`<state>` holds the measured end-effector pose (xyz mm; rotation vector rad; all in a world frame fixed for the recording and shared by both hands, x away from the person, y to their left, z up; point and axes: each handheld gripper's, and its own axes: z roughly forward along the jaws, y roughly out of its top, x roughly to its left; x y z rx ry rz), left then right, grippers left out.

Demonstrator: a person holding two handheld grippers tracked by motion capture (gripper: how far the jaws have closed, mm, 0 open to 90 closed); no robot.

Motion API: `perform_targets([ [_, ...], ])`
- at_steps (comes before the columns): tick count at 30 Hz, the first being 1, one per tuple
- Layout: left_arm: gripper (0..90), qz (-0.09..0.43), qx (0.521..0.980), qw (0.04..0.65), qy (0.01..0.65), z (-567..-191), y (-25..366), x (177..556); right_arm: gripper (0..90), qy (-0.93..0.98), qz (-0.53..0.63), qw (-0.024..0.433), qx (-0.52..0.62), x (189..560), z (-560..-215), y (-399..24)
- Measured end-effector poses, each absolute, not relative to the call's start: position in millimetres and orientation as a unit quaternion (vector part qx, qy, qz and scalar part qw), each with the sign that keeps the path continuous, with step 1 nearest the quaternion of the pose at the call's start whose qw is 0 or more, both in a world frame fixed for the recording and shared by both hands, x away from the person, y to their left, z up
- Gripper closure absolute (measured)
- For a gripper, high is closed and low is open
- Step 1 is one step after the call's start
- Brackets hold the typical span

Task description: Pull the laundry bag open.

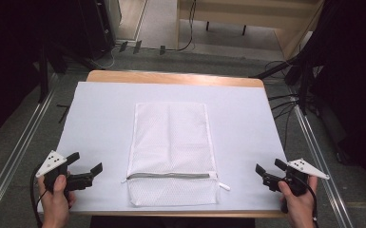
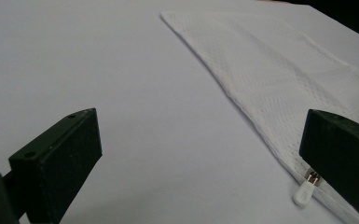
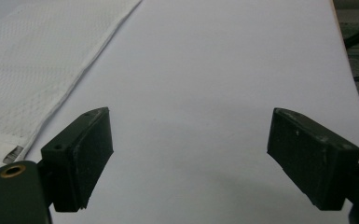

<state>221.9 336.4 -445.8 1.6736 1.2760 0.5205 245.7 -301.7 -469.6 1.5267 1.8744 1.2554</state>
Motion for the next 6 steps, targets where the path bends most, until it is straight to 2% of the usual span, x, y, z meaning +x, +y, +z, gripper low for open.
perform_targets([
  [6,0.0,0.214,0.685,0.465,0.518,-445.7,334.1,223.3,14.7,0.671,0.447,0.208,0.554,245.8,-470.6,-302.4],
])
